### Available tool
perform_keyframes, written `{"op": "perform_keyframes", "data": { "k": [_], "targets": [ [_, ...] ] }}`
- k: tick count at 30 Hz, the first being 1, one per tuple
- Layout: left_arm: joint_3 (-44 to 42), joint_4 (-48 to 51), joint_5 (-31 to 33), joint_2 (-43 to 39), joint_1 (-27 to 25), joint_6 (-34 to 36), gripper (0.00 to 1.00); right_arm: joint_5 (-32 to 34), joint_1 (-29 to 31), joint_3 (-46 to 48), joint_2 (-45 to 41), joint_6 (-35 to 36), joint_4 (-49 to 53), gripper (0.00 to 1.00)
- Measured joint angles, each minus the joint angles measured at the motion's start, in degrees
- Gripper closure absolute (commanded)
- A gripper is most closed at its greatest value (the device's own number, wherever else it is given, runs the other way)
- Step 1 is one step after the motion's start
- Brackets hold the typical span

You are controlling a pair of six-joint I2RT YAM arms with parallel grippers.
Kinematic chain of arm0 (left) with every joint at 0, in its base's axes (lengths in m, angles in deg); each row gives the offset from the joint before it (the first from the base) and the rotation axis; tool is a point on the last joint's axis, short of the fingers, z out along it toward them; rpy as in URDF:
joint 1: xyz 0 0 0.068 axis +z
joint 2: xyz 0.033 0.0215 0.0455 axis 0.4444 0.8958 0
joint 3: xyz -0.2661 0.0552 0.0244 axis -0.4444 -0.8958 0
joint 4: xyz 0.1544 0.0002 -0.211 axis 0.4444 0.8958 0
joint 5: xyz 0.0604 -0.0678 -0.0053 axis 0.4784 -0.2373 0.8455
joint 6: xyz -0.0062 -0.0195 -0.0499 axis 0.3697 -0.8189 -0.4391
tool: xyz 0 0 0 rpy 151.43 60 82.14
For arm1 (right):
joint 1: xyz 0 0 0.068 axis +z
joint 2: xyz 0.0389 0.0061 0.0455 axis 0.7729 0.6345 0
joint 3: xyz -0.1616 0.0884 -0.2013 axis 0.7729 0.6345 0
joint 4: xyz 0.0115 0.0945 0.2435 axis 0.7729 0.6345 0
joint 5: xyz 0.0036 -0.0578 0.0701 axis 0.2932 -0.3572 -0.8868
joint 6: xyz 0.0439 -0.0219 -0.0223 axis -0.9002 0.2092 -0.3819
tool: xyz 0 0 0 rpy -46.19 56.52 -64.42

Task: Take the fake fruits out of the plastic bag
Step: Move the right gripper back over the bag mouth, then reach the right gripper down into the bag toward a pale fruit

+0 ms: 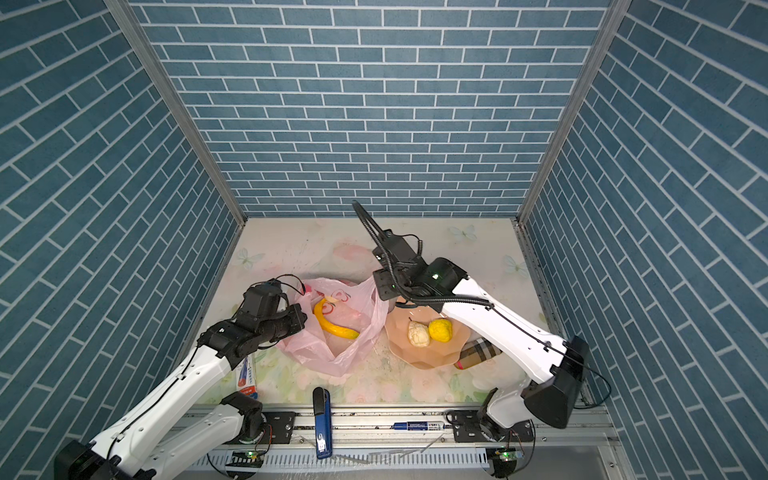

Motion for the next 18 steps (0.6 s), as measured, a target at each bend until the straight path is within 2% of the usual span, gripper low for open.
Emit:
{"op": "perform_keyframes", "data": {
  "k": [5,10,18],
  "targets": [
    [0.7,7.4,1.9,-0.1,0.0,0.4,0.99,-5.3,5.3,-7.5,11.5,1.8,-3.8,0.56],
    [2.5,12.4,3.8,-0.2,0.0,0.7,1.00,-11.6,8.0,-8.9,20.9,2.6,-6.7,0.61],
    [2.5,13.8,5.7,-0.3,0.0,-0.8,1.00,-16.3,8.5,-7.8,24.3,3.5,-8.4,0.61]
  ]
}}
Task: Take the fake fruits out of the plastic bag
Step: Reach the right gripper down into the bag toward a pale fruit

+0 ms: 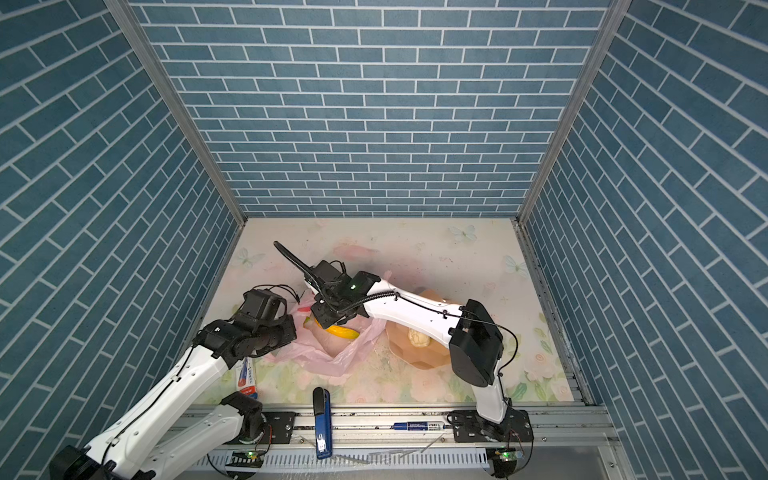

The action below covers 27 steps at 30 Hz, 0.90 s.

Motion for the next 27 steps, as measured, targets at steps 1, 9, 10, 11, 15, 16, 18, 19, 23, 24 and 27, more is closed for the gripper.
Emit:
{"op": "perform_keyframes", "data": {
  "k": [1,9,10,11,15,16,18,19,23,24,27],
  "targets": [
    [0.0,-0.1,0.1,0.0,0.0,-0.3,1.00,-0.1,-0.1,0.2,0.2,0.6,-0.2,0.61],
    [-1.7,-0.5,0.5,-1.4,0.0,-2.2,1.00,-0.9,-1.4,2.2,4.5,4.2,-2.0,0.57],
    [-2.3,-0.6,0.6,-1.8,0.0,-2.5,1.00,-0.9,-1.7,2.4,5.0,4.5,-2.3,0.56],
    [-2.8,-0.8,0.5,-2.3,0.0,-2.8,1.00,-0.9,-2.0,2.4,5.4,4.7,-2.4,0.54],
    [-4.8,-2.8,0.3,-5.2,0.0,-3.8,1.00,-0.9,-2.9,2.4,6.8,4.8,-3.8,0.46],
    [-5.1,-3.2,0.2,-5.7,0.0,-3.9,1.00,-0.7,-3.1,2.4,7.2,4.5,-4.4,0.45],
    [-5.5,-4.1,-0.2,-6.3,0.0,-4.2,1.00,0.2,-3.3,2.4,8.0,3.7,-5.6,0.42],
    [-5.6,-4.5,-0.3,-6.4,0.0,-4.2,1.00,0.7,-3.4,2.4,8.6,3.3,-6.1,0.41],
    [-6.6,-7.0,-1.7,-6.3,0.0,-4.3,1.00,3.6,-3.4,2.3,11.0,0.9,-8.3,0.35],
    [-6.9,-7.6,-2.1,-6.1,0.0,-4.4,1.00,4.4,-3.5,2.3,11.5,0.4,-8.5,0.34],
    [-7.0,-9.6,-3.3,-5.0,0.0,-4.4,1.00,6.7,-3.7,1.4,13.1,-1.1,-8.8,0.30]
  ]
}}
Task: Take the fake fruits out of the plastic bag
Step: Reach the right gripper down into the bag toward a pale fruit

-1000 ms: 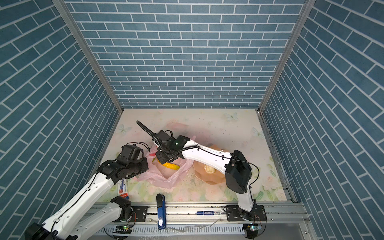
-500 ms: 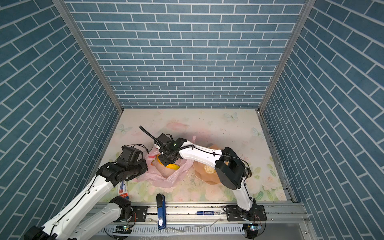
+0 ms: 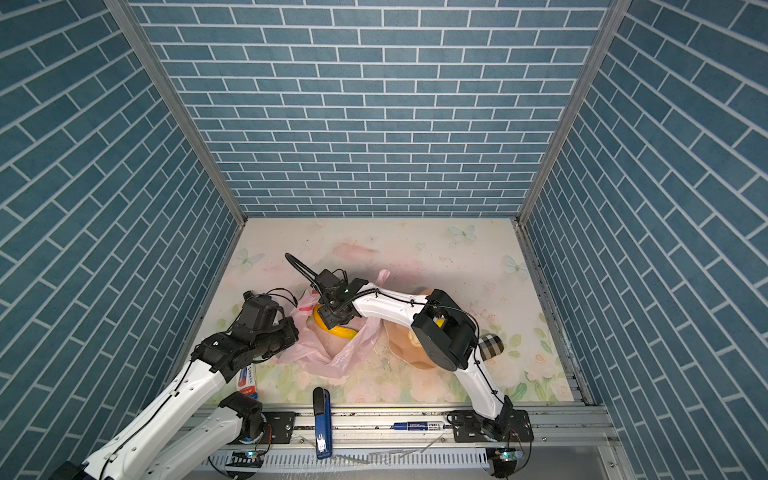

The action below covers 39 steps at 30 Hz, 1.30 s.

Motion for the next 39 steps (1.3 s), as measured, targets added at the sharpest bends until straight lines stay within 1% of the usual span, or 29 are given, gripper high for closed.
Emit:
{"op": "perform_keyframes", "data": {
  "k": [7,8,9,13,14,24,33,39],
  "targets": [
    [0.0,-3.2,-1.2,1.0,0.0,0.5,1.00,4.4,-0.9,-1.2,0.3,-2.9,-0.9,0.23],
    [0.0,-3.5,-1.3,1.2,0.0,0.5,1.00,4.6,-1.1,-1.6,0.4,-3.1,-0.9,0.15],
    [0.0,-4.0,-1.5,1.4,0.0,0.6,1.00,4.8,-1.3,-2.1,0.5,-3.8,-1.2,0.11],
    [0.0,-5.6,-2.3,2.6,0.0,0.8,1.00,4.9,-2.0,-2.8,0.7,-4.6,-2.7,0.03],
    [0.0,-5.9,-2.5,2.8,0.0,0.9,1.00,4.8,-2.2,-2.9,0.9,-4.9,-3.0,0.02],
    [0.0,-8.6,-3.8,4.5,0.0,1.5,1.00,3.4,-3.7,-7.6,7.1,-5.6,-4.2,0.03],
    [-1.0,-9.5,-4.9,4.9,0.0,1.9,1.00,3.4,-4.4,-10.3,9.3,-6.3,-5.7,0.04],
    [-1.5,-9.4,-5.4,4.8,0.0,1.9,1.00,3.3,-5.1,-11.0,10.8,-7.5,-7.1,0.10]
  ]
}}
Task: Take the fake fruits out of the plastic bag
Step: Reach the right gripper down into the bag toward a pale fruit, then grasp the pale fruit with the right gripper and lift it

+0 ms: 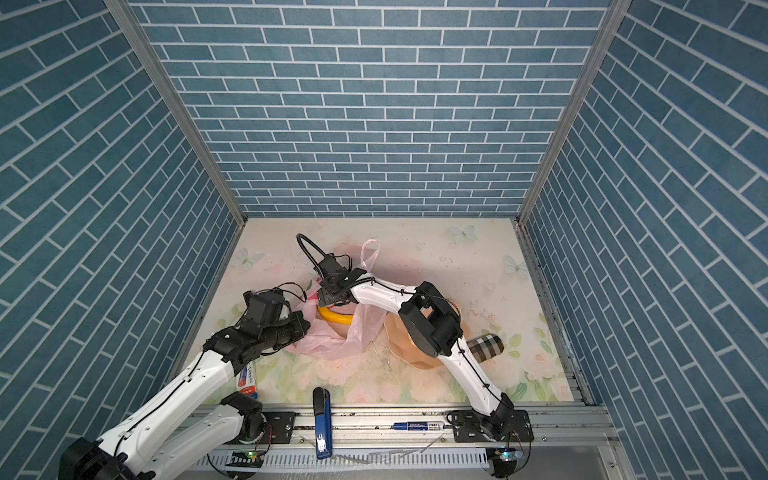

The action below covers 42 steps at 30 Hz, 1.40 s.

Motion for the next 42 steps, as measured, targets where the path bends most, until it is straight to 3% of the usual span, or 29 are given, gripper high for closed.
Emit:
{"op": "perform_keyframes", "data": {
  "k": [14,25,42],
  "targets": [
    [-0.1,0.0,-0.2,0.5,0.0,0.0,1.00,-0.9,-0.7,0.3,0.3,-1.0,-2.7,0.39],
    [0.1,-1.3,2.5,2.6,0.0,-0.1,1.00,-6.8,-0.4,5.3,-4.8,1.4,-0.7,0.45],
    [3.4,-0.7,7.5,1.1,0.0,0.0,1.00,-11.0,3.4,8.5,-18.9,7.6,12.0,0.48]
  ]
}}
